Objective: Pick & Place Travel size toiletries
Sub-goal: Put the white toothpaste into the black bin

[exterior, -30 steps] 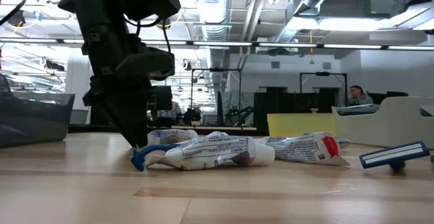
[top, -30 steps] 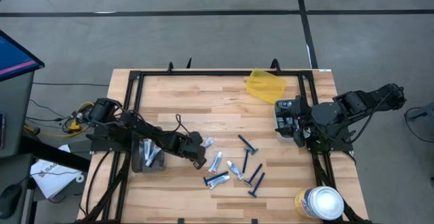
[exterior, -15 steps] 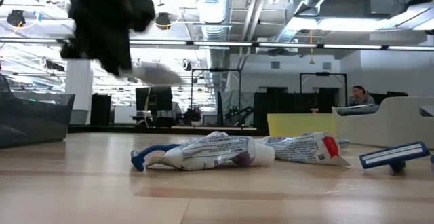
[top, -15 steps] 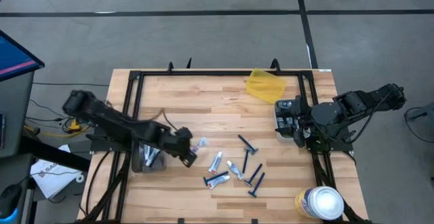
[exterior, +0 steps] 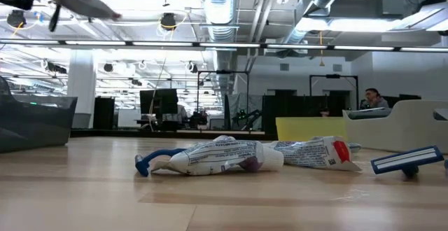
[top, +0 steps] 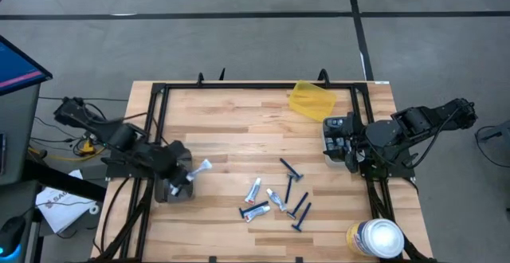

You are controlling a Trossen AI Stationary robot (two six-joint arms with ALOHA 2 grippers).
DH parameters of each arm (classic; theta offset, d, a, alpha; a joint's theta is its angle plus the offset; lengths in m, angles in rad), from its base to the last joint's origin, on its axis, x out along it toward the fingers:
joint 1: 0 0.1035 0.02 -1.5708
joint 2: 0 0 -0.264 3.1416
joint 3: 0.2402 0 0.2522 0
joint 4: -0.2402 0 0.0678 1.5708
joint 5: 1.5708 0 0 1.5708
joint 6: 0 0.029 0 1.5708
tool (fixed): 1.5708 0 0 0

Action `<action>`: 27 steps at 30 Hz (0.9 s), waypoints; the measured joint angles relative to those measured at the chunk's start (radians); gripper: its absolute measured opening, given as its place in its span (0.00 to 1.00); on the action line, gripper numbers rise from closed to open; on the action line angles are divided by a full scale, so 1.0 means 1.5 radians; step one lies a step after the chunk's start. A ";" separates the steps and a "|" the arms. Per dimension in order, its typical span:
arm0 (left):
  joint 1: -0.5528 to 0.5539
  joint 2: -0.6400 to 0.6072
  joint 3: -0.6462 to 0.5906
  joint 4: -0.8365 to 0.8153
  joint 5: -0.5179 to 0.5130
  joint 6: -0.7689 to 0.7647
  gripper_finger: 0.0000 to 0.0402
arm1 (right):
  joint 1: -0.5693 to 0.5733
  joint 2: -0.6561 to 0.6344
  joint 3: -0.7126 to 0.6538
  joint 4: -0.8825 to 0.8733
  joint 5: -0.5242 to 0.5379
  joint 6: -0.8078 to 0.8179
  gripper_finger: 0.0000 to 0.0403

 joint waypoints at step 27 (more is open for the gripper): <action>-0.050 0.174 -0.084 -0.197 0.131 -0.010 0.11 | -0.050 0.000 0.000 0.000 0.006 0.001 0.68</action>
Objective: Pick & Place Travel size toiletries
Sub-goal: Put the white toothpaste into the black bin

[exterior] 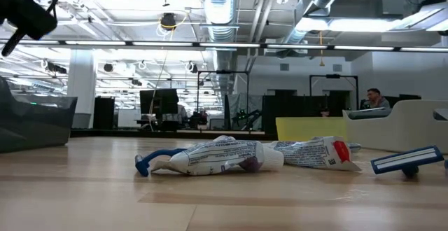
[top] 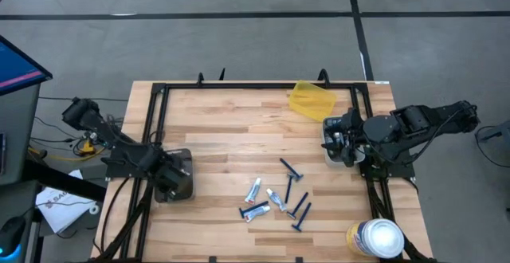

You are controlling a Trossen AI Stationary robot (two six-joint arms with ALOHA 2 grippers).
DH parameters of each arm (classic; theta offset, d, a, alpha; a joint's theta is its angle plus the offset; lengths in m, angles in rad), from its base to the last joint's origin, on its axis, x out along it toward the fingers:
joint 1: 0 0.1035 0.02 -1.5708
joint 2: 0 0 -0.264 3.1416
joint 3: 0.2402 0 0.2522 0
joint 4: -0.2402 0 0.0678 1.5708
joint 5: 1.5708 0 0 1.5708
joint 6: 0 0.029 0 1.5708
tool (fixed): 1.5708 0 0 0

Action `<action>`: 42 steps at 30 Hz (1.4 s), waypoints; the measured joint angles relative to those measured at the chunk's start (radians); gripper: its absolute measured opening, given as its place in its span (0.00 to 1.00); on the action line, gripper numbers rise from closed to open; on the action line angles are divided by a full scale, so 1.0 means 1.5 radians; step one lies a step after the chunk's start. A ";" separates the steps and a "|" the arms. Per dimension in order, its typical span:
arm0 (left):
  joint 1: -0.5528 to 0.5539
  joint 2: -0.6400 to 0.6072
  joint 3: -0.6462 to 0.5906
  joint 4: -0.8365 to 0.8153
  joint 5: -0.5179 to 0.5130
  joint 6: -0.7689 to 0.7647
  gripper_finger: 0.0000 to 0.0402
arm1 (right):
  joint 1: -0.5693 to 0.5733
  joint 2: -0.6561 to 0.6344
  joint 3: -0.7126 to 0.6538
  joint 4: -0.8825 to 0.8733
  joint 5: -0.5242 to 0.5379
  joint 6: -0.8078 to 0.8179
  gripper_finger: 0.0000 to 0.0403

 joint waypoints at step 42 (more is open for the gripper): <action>0.013 0.049 0.000 0.017 0.103 0.008 0.51 | 0.000 0.000 0.000 -0.001 0.000 -0.003 0.68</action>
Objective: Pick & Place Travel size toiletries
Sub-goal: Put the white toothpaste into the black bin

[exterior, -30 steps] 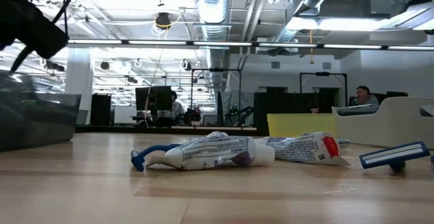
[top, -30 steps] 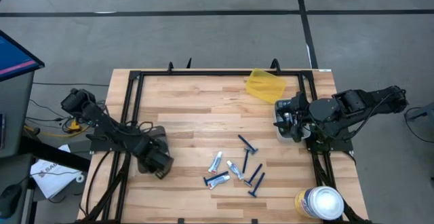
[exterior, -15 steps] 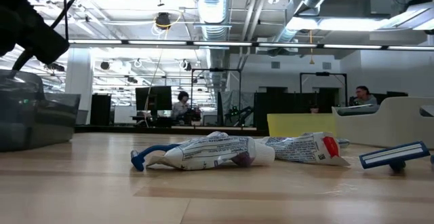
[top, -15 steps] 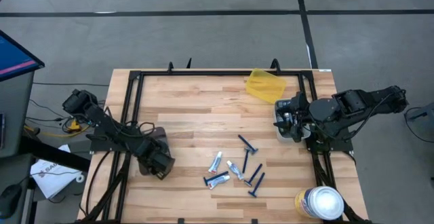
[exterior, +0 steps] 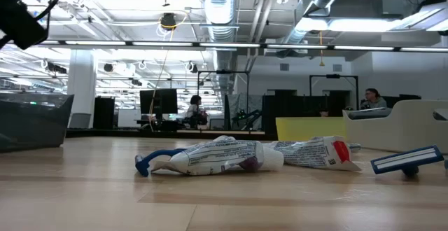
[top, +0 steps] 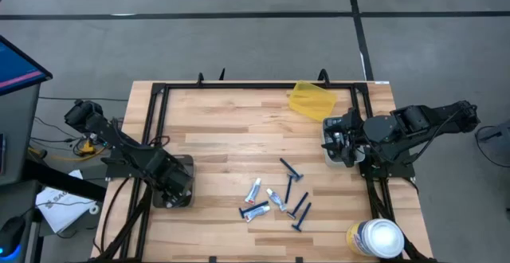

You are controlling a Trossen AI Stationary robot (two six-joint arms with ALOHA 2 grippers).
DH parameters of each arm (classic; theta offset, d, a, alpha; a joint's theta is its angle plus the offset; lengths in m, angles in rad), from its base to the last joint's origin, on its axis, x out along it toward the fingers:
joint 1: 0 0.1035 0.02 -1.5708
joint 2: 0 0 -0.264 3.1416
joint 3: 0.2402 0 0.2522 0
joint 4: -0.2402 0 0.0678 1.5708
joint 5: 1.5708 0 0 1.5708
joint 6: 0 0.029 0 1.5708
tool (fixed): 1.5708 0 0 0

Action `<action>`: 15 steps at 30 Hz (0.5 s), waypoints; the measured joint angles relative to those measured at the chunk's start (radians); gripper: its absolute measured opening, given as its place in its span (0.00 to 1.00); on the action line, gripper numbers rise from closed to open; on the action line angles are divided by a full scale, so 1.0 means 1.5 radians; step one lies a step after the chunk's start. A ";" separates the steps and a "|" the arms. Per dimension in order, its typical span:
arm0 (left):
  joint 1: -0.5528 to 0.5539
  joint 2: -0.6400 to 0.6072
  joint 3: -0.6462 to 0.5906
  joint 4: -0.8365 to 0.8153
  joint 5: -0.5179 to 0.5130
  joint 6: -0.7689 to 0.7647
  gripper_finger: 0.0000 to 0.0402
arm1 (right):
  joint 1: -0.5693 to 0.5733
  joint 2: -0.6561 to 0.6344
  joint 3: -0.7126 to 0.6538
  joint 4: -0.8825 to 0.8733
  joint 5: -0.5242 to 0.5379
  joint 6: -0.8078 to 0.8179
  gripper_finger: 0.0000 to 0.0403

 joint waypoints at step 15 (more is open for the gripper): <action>0.090 -0.080 0.001 0.566 -0.382 0.078 0.42 | 0.002 0.000 0.000 0.000 0.000 -0.015 0.68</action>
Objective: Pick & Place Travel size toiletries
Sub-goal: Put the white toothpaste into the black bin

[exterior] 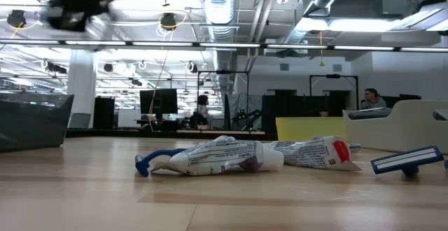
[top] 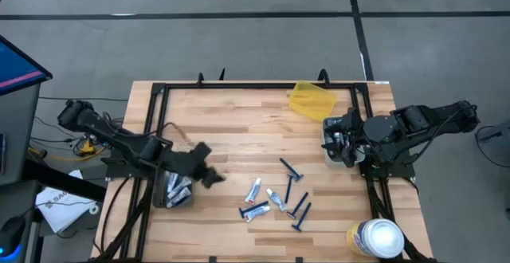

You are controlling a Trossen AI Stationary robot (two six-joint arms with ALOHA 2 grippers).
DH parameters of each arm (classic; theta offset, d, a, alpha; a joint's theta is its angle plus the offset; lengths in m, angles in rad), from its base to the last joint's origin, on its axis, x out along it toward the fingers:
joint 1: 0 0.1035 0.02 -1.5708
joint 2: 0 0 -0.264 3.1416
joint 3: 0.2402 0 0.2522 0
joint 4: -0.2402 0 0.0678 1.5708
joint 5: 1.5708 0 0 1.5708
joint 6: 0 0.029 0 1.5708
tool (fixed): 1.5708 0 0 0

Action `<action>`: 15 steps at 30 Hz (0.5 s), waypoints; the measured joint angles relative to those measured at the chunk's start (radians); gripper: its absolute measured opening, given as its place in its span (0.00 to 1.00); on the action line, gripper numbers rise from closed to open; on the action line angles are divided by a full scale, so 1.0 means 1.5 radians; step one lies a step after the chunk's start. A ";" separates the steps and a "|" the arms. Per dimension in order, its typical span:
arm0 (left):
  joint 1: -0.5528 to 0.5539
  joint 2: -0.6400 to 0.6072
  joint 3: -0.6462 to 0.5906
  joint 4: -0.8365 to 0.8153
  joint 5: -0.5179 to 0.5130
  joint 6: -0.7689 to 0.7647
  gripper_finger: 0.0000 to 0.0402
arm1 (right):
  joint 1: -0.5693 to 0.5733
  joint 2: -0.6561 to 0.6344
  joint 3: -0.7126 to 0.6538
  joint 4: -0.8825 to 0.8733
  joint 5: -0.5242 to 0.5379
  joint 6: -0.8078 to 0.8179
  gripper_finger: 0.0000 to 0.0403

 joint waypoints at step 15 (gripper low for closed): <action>0.114 0.256 0.033 0.189 -0.076 0.252 0.48 | 0.000 0.000 0.000 0.000 -0.005 0.003 0.68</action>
